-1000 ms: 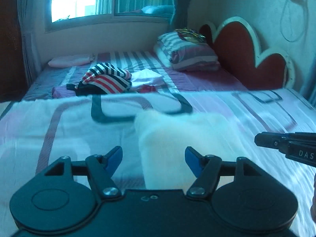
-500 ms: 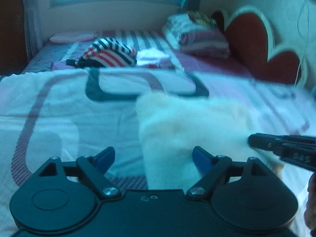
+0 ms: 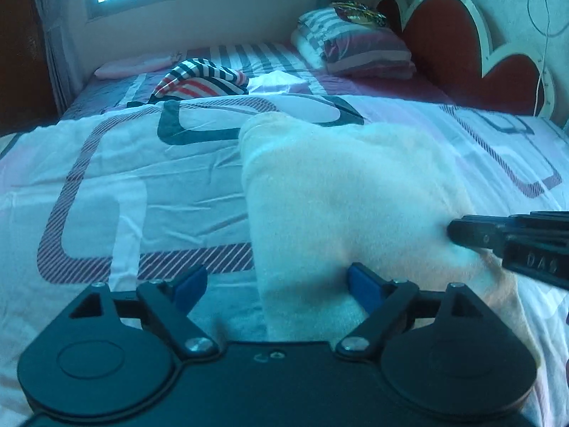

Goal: Fold small clothes

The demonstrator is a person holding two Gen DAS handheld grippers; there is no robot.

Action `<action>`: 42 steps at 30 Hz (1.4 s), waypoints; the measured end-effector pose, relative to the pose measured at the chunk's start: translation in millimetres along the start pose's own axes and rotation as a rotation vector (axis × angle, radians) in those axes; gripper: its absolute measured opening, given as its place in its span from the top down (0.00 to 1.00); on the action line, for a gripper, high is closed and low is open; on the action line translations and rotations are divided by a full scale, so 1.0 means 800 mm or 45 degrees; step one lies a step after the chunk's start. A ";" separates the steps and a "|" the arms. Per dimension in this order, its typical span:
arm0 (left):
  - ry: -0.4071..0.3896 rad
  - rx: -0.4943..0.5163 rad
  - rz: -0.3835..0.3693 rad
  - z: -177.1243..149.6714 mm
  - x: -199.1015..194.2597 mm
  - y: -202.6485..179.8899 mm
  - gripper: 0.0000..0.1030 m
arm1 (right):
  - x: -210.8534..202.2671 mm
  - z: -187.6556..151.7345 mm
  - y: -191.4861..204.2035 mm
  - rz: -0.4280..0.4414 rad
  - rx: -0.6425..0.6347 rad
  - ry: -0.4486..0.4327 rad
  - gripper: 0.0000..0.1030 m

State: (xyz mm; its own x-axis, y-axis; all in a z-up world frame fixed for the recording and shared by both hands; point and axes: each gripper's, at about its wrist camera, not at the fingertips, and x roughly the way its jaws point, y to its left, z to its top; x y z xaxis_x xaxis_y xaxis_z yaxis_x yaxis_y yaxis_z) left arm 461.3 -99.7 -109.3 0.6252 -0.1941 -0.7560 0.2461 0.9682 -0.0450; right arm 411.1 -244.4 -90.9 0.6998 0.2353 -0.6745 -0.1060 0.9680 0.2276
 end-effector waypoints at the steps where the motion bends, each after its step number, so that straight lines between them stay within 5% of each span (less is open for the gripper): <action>1: 0.003 -0.007 0.000 0.001 -0.003 0.001 0.16 | -0.008 0.002 0.000 0.009 0.022 -0.028 0.89; 6: 0.003 0.011 0.030 -0.002 -0.017 0.007 0.15 | -0.033 0.002 -0.011 0.035 0.097 -0.058 0.87; 8: 0.002 0.013 0.039 -0.004 -0.020 0.010 0.14 | -0.038 0.000 -0.021 0.039 0.137 -0.057 0.62; 10: 0.000 0.007 0.038 -0.005 -0.022 0.013 0.13 | -0.045 -0.003 -0.033 0.030 0.178 -0.083 0.54; 15: -0.019 -0.005 -0.006 -0.005 -0.030 0.028 0.10 | -0.052 -0.005 -0.066 0.082 0.313 -0.077 0.54; 20: -0.041 -0.264 -0.273 -0.005 -0.028 0.079 0.01 | -0.054 -0.007 -0.104 0.225 0.516 -0.053 0.54; 25: 0.084 -0.512 -0.584 -0.002 0.006 0.108 0.13 | -0.041 -0.010 -0.129 0.413 0.709 0.011 0.44; 29: 0.144 -0.478 -0.567 0.002 0.026 0.102 0.21 | -0.031 -0.011 -0.128 0.381 0.672 0.085 0.44; 37: 0.171 -0.381 -0.554 0.016 0.044 0.086 0.21 | -0.012 -0.014 -0.127 0.513 0.692 0.151 0.44; 42: 0.209 -0.439 -0.637 0.025 0.058 0.075 0.24 | 0.003 -0.006 -0.116 0.504 0.654 0.148 0.45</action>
State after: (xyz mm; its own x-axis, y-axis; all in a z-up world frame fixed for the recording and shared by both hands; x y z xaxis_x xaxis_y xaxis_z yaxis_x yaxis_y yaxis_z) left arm 519.9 -53.8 -133.6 0.3675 -0.6365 -0.6781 0.2096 0.7670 -0.6064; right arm 419.6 -333.4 -117.0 0.5934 0.6005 -0.5359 0.0315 0.6480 0.7610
